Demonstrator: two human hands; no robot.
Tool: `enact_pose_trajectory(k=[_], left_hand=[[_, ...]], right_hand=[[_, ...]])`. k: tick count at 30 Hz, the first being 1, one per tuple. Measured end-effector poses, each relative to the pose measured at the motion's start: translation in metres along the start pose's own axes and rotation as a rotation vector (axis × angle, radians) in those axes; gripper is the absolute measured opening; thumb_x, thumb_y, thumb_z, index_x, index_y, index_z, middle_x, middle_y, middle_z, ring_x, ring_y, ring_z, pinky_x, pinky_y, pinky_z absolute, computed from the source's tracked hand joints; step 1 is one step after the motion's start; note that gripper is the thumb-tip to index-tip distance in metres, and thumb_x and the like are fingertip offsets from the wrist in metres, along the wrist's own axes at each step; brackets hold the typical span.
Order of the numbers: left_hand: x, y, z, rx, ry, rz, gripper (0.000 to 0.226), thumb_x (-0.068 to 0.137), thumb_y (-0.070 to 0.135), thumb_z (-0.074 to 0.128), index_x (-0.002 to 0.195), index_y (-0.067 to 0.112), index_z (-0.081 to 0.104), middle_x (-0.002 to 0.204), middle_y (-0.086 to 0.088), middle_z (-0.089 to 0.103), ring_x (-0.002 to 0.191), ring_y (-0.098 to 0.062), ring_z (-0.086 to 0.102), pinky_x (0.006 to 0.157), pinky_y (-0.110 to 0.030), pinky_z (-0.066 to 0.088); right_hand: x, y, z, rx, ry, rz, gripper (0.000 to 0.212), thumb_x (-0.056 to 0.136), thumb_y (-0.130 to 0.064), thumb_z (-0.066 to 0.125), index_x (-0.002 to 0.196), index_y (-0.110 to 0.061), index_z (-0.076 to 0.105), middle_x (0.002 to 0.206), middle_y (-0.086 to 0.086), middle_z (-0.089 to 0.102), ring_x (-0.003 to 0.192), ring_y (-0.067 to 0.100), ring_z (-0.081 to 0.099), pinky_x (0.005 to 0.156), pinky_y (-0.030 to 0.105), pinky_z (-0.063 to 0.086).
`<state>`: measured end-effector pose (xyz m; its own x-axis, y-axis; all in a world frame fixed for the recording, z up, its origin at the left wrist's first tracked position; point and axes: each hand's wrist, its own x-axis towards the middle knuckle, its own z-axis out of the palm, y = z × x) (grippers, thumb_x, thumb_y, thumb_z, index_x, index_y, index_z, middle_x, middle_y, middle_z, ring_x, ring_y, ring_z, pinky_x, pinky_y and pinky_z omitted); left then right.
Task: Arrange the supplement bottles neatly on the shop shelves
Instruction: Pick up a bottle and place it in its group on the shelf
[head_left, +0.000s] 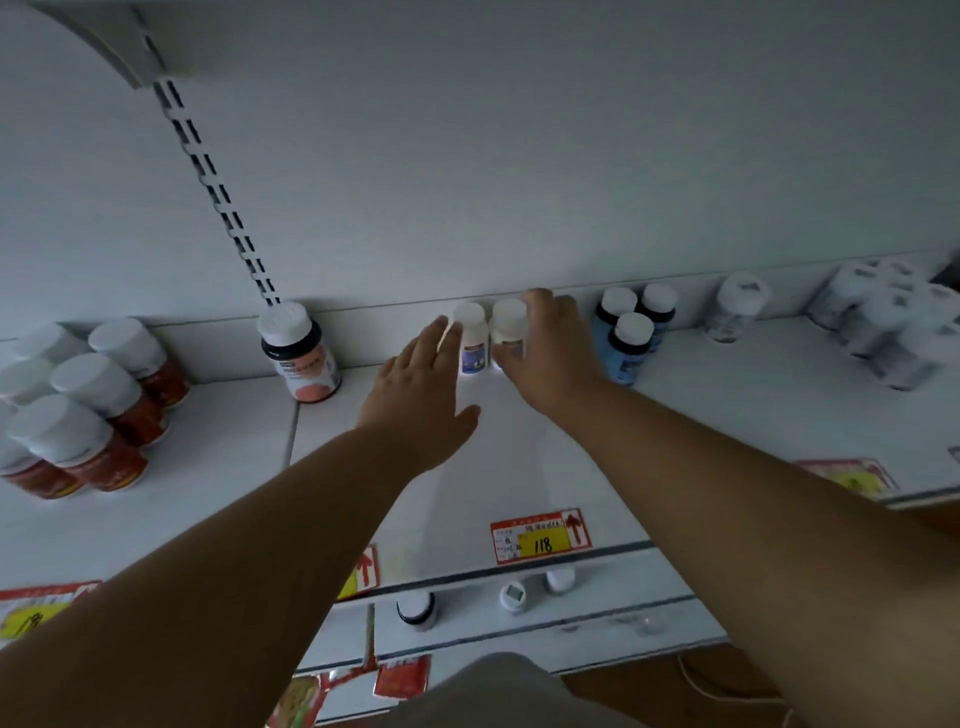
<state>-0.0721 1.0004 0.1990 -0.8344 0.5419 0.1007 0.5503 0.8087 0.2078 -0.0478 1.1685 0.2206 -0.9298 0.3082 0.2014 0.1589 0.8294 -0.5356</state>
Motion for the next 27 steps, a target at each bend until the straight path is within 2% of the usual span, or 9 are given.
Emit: enact_pose_trajectory(k=[5,9,13,16,19,21,24,27], left_hand=[[-0.043,-0.012,-0.007,-0.032,-0.025,0.116,0.085,0.091,0.05,0.054,0.156,0.019,0.008,0.163,-0.005,0.01,0.149,-0.025,0.014,0.119,-0.043,0.019],[-0.066,-0.036,-0.027,-0.061,-0.018,0.199,0.083,0.089,0.049,0.056,0.155,0.018,0.016,0.159,-0.007,0.025,0.143,-0.028,0.028,0.116,-0.045,0.026],[-0.132,-0.066,-0.033,-0.07,-0.043,0.139,0.08,0.089,0.048,0.057,0.154,0.021,0.02,0.157,-0.005,0.028,0.142,-0.026,0.029,0.115,-0.043,0.025],[-0.18,-0.087,-0.044,-0.078,0.022,0.088,0.076,0.088,0.045,0.06,0.152,0.021,0.027,0.153,-0.004,0.034,0.139,-0.027,0.033,0.113,-0.044,0.029],[-0.235,-0.113,-0.049,-0.113,0.096,-0.111,0.071,0.088,0.043,0.06,0.149,0.023,0.031,0.146,-0.003,0.044,0.135,-0.027,0.04,0.111,-0.043,0.034],[-0.282,-0.13,-0.046,-0.094,0.075,-0.253,0.071,0.088,0.044,0.06,0.148,0.026,0.028,0.144,0.0,0.046,0.132,-0.024,0.042,0.11,-0.041,0.037],[-0.345,-0.16,-0.048,-0.055,0.022,-0.327,0.071,0.088,0.044,0.062,0.148,0.025,0.029,0.138,0.002,0.051,0.126,-0.022,0.048,0.104,-0.038,0.039],[-0.379,-0.202,-0.059,-0.045,-0.023,-0.4,0.071,0.089,0.048,0.058,0.149,0.027,0.027,0.146,0.004,0.044,0.133,-0.021,0.042,0.108,-0.037,0.035]], right_hand=[[-0.057,-0.034,-0.005,-0.055,0.051,-0.036,0.052,0.09,-0.034,0.068,0.135,-0.017,0.048,0.126,0.013,0.052,0.11,0.029,0.054,0.09,0.044,0.051],[-0.095,-0.069,-0.007,-0.016,0.143,-0.016,0.047,0.092,-0.032,0.066,0.134,-0.015,0.051,0.132,0.012,0.051,0.115,0.03,0.053,0.092,0.04,0.048],[-0.145,-0.108,0.012,0.059,0.147,-0.036,0.042,0.092,-0.029,0.066,0.129,-0.013,0.056,0.127,0.01,0.054,0.114,0.026,0.056,0.091,0.034,0.047],[-0.169,-0.139,0.021,0.135,0.165,-0.106,0.039,0.091,-0.029,0.066,0.126,-0.016,0.056,0.12,0.006,0.056,0.104,0.019,0.058,0.084,0.027,0.045],[-0.188,-0.18,0.045,0.281,0.029,-0.215,0.034,0.091,-0.032,0.066,0.12,-0.019,0.054,0.104,-0.003,0.06,0.089,0.007,0.057,0.077,0.024,0.049],[-0.215,-0.205,0.071,0.338,-0.079,-0.272,0.033,0.092,-0.033,0.065,0.12,-0.022,0.052,0.095,-0.007,0.06,0.084,0.005,0.058,0.073,0.021,0.05],[-0.261,-0.235,0.104,0.419,-0.2,-0.269,0.033,0.094,-0.035,0.063,0.122,-0.025,0.049,0.089,-0.012,0.061,0.079,0.002,0.058,0.07,0.021,0.051],[-0.282,-0.269,0.128,0.441,-0.265,-0.278,0.03,0.094,-0.036,0.061,0.12,-0.029,0.047,0.086,-0.012,0.062,0.079,0.002,0.059,0.07,0.03,0.054]])
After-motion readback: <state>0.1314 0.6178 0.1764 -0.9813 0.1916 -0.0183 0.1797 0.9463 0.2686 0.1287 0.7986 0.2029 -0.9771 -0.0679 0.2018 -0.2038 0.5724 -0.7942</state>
